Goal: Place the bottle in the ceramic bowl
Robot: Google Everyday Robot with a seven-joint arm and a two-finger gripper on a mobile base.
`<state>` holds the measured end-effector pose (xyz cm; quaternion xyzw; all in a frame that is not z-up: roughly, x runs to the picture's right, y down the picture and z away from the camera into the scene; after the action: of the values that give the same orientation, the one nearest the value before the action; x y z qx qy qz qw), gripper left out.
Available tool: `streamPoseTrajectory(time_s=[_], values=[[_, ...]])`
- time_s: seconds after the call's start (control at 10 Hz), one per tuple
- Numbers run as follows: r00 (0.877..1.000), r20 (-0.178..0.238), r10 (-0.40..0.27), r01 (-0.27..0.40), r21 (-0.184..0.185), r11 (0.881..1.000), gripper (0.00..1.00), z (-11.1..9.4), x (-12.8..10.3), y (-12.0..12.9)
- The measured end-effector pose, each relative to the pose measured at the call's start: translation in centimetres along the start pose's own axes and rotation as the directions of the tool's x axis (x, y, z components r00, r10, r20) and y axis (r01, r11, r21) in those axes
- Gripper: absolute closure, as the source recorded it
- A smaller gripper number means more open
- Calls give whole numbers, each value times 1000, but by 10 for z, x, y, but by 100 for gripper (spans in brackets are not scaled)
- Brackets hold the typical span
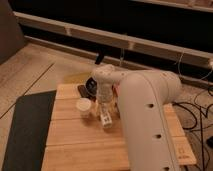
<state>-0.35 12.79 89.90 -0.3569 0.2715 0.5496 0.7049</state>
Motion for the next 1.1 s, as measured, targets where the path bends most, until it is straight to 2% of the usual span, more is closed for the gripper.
streamPoseTrajectory(time_s=[0.2, 0.3, 0.5, 0.8, 1.1], values=[[1000, 10, 8, -8, -10, 1000, 94, -3, -1, 3], [1000, 17, 11, -11, -24, 1000, 100, -7, 0, 7], [999, 47, 9, -5, -69, 998, 100, -27, 7, 24], [994, 110, -10, 19, -81, 997, 100, -62, 17, 35], [982, 183, 43, -30, -71, 997, 100, -98, 6, 9]])
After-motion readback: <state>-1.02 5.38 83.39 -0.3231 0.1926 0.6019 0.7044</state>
